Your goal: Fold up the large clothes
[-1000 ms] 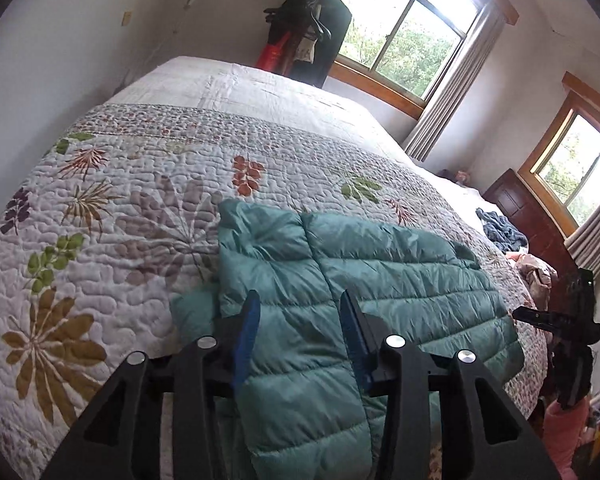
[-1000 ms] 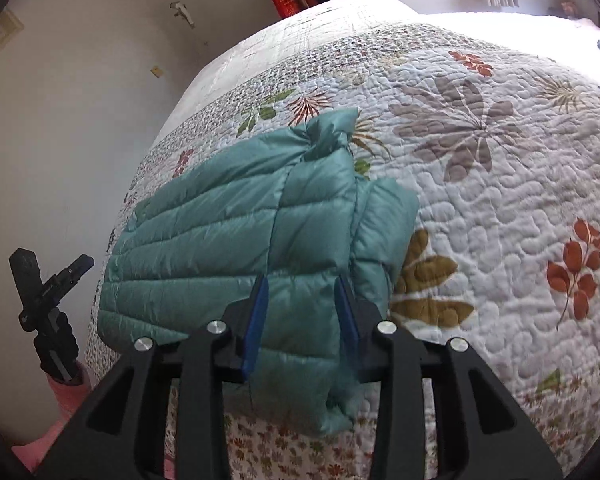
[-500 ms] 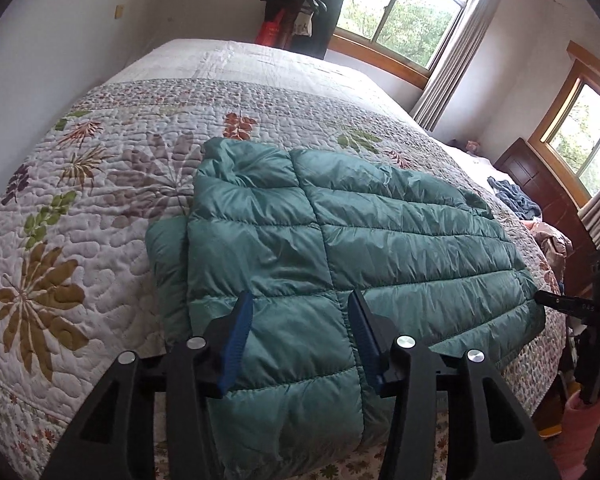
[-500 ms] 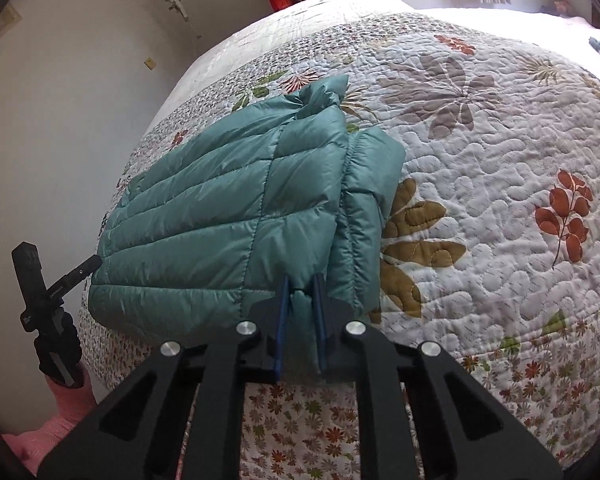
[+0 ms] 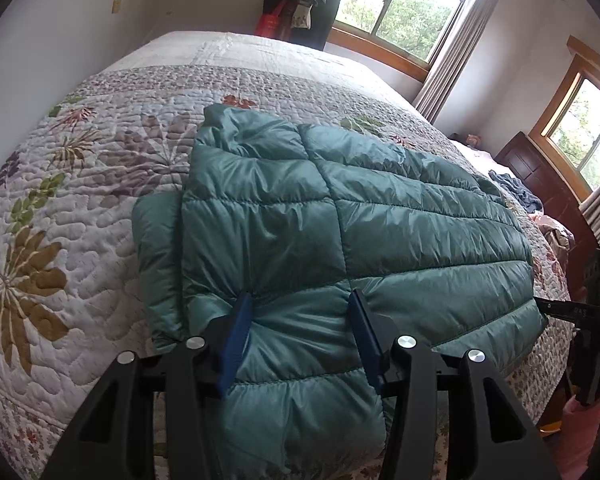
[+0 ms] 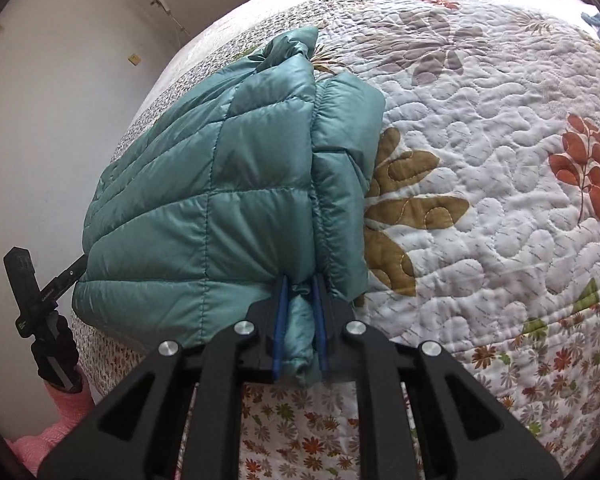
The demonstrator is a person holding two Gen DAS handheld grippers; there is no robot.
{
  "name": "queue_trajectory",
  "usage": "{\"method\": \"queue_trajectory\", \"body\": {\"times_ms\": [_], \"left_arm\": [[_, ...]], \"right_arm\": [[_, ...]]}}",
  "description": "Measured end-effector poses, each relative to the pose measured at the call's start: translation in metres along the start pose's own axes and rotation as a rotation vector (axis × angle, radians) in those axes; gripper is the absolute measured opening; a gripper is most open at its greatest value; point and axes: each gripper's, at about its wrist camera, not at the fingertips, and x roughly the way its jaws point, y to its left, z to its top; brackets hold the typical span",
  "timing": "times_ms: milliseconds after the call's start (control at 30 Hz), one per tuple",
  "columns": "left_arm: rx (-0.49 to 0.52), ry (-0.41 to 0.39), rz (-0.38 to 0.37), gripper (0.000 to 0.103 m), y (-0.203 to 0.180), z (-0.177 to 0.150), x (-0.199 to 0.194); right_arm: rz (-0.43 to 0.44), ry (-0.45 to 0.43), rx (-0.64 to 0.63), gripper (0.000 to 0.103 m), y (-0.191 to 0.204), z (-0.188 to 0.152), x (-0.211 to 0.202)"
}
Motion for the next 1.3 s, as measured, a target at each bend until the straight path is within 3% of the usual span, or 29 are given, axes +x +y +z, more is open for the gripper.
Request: {"method": "queue_trajectory", "body": {"times_ms": [167, 267, 333, 367, 467, 600, 867, 1167, 1200, 1300], "left_arm": [[0.005, 0.01, 0.016, 0.051, -0.002, 0.0, 0.001], [-0.002, 0.018, 0.032, 0.053, -0.007, 0.005, -0.005], [0.005, 0.005, 0.03, 0.057, -0.012, 0.009, -0.012], [0.013, -0.006, 0.03, 0.059, -0.016, 0.01, -0.016], [0.047, -0.041, 0.034, 0.063, -0.028, 0.013, -0.025], [0.067, -0.045, 0.027, 0.065, -0.035, 0.015, -0.023], [0.038, -0.002, 0.038, 0.065, -0.026, 0.012, -0.007], [0.047, -0.002, 0.054, 0.065, -0.023, 0.009, -0.003], [0.048, -0.003, 0.057, 0.065, -0.022, 0.009, -0.002], [0.053, -0.004, 0.07, 0.066, -0.023, 0.008, -0.002]], "right_arm": [[-0.009, -0.006, -0.004, 0.012, 0.0, 0.0, -0.002], [-0.021, -0.026, -0.022, 0.021, 0.007, 0.002, -0.012], [-0.011, -0.047, -0.022, 0.051, 0.01, 0.004, -0.022], [-0.014, -0.062, -0.025, 0.058, 0.012, 0.005, -0.027], [-0.037, -0.092, -0.032, 0.064, 0.015, 0.011, -0.038], [0.002, -0.07, -0.004, 0.075, 0.003, 0.023, -0.035], [0.105, 0.011, 0.095, 0.079, -0.024, 0.025, -0.003], [0.17, 0.072, 0.085, 0.082, -0.012, 0.041, 0.032], [0.181, 0.076, 0.085, 0.08, -0.011, 0.042, 0.036], [0.213, 0.087, 0.081, 0.059, -0.006, 0.045, 0.042]]}}
